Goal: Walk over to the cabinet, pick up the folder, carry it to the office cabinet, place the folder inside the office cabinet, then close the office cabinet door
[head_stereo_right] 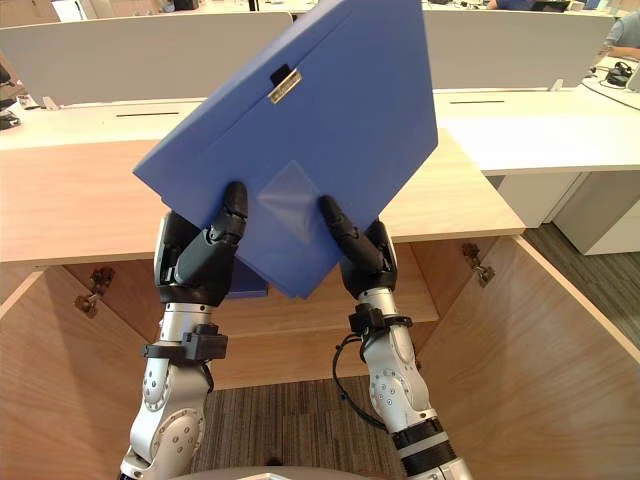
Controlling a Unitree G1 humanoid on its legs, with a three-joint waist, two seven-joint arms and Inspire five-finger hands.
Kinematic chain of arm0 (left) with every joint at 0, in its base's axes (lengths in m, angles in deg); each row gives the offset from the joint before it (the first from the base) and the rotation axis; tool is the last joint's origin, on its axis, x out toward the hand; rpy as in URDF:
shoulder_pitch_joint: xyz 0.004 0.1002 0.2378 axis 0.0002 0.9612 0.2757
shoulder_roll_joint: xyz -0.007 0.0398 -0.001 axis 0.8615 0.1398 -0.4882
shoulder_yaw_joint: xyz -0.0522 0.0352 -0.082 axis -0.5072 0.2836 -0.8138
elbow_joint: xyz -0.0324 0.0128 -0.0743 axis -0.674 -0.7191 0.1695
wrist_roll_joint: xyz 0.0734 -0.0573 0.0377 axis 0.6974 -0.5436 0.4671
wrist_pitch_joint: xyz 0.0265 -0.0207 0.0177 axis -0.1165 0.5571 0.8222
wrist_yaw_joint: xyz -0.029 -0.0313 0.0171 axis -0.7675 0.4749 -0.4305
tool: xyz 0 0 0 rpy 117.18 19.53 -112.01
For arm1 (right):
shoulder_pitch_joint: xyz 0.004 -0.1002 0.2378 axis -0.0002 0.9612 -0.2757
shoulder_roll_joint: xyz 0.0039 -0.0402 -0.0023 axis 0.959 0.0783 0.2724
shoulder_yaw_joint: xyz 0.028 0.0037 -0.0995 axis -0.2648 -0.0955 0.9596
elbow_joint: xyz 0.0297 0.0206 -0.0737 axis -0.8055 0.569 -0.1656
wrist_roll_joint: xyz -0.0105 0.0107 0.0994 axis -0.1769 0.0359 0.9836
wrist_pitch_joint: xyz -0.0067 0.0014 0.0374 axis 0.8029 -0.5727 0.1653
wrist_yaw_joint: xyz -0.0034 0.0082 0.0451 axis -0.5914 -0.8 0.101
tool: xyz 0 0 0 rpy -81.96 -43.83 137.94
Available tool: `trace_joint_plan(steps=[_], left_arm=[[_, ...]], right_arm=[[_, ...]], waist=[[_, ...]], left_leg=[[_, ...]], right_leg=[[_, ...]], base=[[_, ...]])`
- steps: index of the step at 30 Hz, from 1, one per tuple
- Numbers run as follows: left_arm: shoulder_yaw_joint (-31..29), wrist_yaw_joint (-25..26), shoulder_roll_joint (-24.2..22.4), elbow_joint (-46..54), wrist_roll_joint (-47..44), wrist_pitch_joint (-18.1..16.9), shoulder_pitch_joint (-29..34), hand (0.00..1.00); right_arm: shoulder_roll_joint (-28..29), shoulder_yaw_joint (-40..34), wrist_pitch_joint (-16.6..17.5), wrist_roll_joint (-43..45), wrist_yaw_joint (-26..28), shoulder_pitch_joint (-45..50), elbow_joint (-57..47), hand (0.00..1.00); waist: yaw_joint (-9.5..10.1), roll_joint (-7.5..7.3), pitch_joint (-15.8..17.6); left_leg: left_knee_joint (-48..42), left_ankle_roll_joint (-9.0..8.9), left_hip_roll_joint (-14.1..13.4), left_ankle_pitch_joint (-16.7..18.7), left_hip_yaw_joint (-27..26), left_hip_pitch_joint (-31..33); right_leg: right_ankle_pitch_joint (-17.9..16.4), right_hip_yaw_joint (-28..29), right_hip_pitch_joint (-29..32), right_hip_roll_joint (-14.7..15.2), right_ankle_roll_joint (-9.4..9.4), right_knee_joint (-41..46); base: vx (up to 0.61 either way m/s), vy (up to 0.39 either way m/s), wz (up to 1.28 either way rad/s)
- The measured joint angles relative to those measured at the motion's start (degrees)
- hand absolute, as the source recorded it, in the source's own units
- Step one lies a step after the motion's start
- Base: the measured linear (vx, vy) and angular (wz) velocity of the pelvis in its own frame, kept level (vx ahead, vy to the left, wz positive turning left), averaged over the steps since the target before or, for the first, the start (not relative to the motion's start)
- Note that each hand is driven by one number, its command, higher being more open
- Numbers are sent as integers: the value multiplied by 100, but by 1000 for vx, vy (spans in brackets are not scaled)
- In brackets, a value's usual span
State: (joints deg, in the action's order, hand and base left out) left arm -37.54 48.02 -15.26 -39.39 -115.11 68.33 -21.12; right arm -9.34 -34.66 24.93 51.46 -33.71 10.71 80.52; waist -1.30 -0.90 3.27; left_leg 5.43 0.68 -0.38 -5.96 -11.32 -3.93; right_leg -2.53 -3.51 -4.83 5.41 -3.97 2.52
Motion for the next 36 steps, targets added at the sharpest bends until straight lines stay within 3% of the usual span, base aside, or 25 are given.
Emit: trace_joint_plan(steps=[11, 12, 18, 23, 29, 33, 36], left_arm=[[-441, -362, -158, -584, -255, -42, 316, 0], [-441, -375, -161, -629, -254, -29, 346, 100], [-580, -381, -237, -758, 122, -28, 548, 100], [-1258, 74, -320, -851, 841, -33, 646, 100], [-2362, 623, -703, -936, 1387, -130, 1155, 100], [-3186, 1005, -816, -1618, 1543, -106, 1481, 100], [-3324, 1056, -819, -2222, 1658, -64, 1592, 100]], right_arm=[[104, -176, -152, -207, 81, -54, -260, 0], [108, -190, -152, -269, 81, -54, -301, 0], [119, -335, -158, -851, 56, -53, -336, 0], [112, -368, -170, -1522, 53, -14, -741, 0], [200, -976, -107, -1926, -3, 83, -1531, 0], [211, -1507, 166, -2216, -90, 304, -1907, 0], [135, -1501, 207, -2387, -135, 461, -1893, 0]], waist=[[48, -72, -11], [47, -72, -11], [45, -72, -11], [42, -69, -9], [62, -65, -7], [63, -64, -5], [77, -57, 5]], left_leg=[[0, -1, 4, -1, 47, 80], [0, -2, 4, 0, 46, 80], [0, -6, -2, 2, 41, 80], [0, -20, -12, 13, 47, 94], [1, -21, -7, 15, 155, 126], [3, -22, 6, 16, 235, 142], [4, -26, 16, 18, 289, 167]], right_leg=[[15, -36, 30, 1, -10, -50], [15, -35, 32, 1, -11, -50], [17, -31, 34, -3, -14, -50], [16, -40, 34, -10, -15, -65], [12, -160, -17, 13, -21, -121], [-8, -258, -47, 29, -28, -139], [-29, -311, -46, 40, -24, -134]], base=[[5, 1, 2], [0, 0, 0], [0, 0, 0], [2, -1, 1], [11, -5, 10], [-2, -9, 9], [-16, -4, 11]])
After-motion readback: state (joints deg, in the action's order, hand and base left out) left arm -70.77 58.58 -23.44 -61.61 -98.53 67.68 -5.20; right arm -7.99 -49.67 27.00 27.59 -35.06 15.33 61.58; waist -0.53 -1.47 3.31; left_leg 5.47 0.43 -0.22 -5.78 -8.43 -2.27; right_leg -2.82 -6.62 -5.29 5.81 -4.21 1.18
